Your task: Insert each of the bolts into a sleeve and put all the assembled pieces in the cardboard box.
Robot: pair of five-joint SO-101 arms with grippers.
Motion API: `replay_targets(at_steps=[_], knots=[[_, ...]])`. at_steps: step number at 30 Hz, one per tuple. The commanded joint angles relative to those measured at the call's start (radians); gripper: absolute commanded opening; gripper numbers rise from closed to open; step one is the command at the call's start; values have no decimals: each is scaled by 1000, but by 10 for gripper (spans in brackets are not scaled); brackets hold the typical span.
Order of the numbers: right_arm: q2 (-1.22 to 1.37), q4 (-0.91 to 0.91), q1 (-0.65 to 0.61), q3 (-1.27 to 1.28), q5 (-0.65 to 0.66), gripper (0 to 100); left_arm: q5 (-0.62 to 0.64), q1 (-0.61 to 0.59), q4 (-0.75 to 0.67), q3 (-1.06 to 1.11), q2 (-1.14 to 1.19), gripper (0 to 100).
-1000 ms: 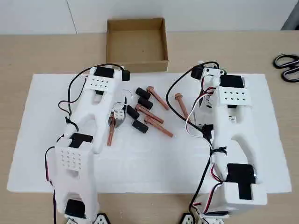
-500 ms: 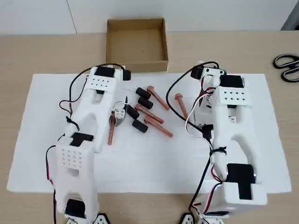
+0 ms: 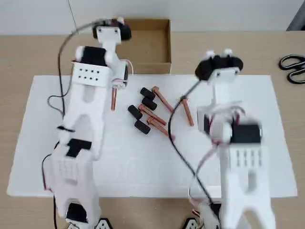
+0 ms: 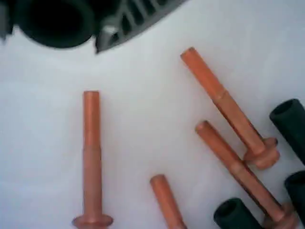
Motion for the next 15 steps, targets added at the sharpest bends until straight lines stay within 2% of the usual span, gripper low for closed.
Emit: replay_targets(at_steps=[1,5,9,13,15], knots=[[-200,-203,-12,265,6,4,-5,5,15,50,-120,5],[-229,-377,-2,463,31,4,5,21,15,96,-143,5],[-232,-536,4,583,35,4,152,31,-5,94,-178,5],[-292,-796,-35,703,-118,4,226,40,-54,94,-201,5],[-378,-949,-45,779,-144,4,241,54,-55,96,-204,5]])
